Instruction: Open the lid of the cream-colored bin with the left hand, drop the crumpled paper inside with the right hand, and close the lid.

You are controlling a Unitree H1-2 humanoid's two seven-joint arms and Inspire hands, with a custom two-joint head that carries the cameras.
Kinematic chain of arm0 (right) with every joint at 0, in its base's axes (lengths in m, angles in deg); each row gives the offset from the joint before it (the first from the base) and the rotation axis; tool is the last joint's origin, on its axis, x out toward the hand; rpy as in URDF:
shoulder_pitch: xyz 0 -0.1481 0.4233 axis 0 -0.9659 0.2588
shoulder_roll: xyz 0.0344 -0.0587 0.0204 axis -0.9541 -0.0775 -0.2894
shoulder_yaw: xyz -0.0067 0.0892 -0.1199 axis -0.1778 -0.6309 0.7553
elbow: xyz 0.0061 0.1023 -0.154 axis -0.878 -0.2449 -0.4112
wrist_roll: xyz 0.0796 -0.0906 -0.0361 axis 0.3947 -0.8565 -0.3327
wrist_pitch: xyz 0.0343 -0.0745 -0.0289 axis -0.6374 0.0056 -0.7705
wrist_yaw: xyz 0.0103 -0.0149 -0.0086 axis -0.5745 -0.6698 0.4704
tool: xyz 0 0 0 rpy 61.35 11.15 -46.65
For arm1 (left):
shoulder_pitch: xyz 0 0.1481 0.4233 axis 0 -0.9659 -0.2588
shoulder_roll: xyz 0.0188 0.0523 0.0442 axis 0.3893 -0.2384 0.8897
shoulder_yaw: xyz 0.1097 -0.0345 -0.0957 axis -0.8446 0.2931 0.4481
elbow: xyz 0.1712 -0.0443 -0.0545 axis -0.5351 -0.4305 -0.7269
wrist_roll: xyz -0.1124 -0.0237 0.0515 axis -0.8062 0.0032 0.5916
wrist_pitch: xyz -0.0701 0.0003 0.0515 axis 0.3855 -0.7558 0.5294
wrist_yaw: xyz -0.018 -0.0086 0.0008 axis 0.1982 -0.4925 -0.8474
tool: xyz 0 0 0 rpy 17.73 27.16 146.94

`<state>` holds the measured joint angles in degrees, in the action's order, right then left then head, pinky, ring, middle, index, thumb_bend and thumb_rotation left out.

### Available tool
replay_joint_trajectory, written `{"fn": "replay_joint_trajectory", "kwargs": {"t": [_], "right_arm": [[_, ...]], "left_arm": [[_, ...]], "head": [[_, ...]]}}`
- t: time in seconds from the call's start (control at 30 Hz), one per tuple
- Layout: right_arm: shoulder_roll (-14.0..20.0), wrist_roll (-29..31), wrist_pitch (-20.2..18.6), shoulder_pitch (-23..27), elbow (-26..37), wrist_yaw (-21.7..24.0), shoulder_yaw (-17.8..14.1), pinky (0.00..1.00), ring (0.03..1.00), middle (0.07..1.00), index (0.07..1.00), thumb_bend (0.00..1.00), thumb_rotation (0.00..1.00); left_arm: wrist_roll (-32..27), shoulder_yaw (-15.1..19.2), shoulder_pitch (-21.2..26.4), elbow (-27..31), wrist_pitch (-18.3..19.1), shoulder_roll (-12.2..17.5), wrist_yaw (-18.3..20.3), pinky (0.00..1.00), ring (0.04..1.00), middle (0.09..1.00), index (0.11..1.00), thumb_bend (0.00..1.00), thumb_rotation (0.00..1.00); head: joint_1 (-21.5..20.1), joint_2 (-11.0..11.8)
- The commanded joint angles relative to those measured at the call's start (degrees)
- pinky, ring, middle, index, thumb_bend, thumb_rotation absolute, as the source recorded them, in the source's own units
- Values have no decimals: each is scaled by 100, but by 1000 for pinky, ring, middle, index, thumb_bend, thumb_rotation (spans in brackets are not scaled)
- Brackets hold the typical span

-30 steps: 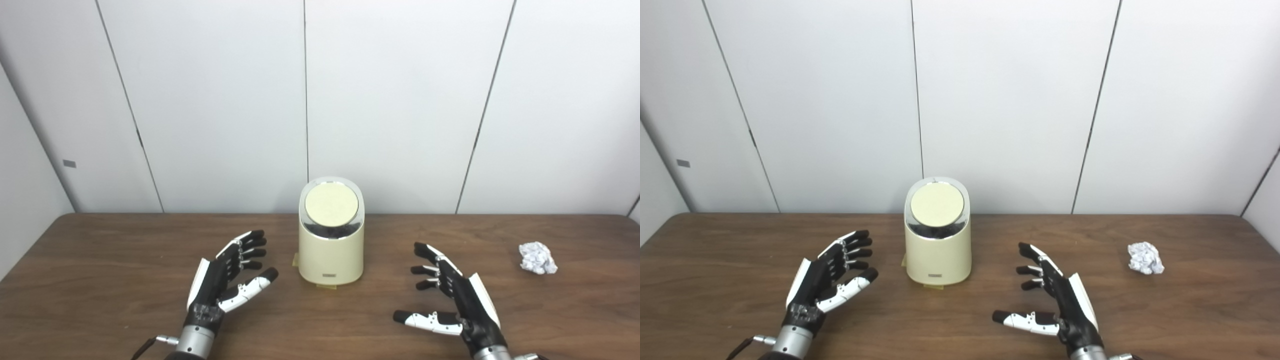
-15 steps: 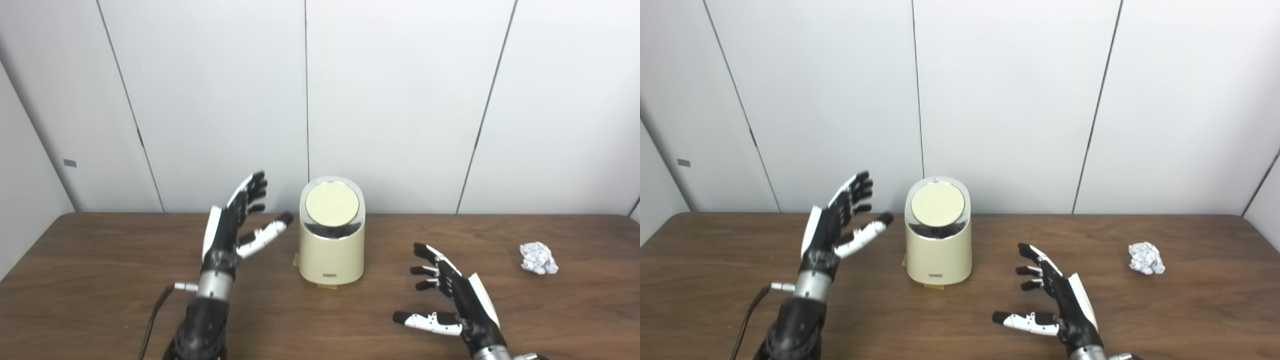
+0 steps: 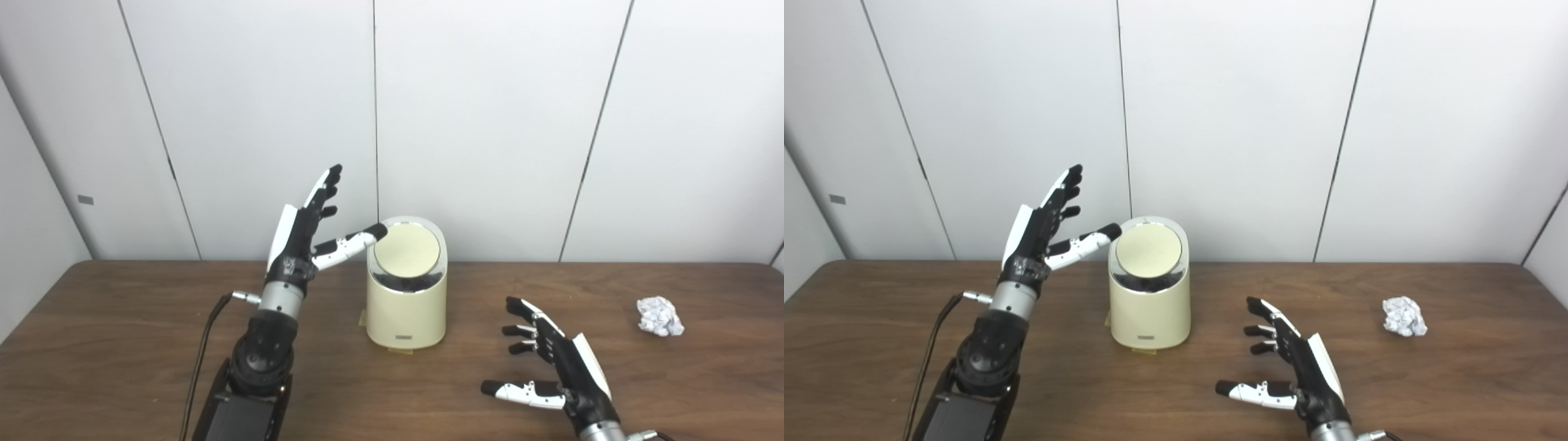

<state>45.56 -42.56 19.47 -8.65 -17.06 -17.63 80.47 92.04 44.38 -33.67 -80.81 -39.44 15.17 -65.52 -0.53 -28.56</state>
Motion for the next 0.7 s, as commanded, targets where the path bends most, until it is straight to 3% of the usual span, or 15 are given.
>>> {"fn": "replay_joint_trajectory", "kwargs": {"t": [0.0,0.1,0.33,0.67], "right_arm": [[28,35,176,162,137,3,7,623,749,868,871,801,190],[28,36,171,159,148,10,15,624,747,868,872,802,193],[4,70,125,145,192,52,13,626,753,871,875,794,184],[-36,51,-4,135,297,85,26,629,753,874,876,787,175]], "left_arm": [[223,-85,390,113,66,151,41,966,991,987,1000,928,442],[469,-236,487,109,208,263,86,975,1000,998,1000,953,433],[918,-481,704,-26,405,376,107,793,989,1000,1000,999,347],[1519,-837,811,-245,530,459,76,817,1000,1000,1000,994,295]], "head": [[-12,-11],[-23,-16],[-60,-42],[-106,-57]]}}
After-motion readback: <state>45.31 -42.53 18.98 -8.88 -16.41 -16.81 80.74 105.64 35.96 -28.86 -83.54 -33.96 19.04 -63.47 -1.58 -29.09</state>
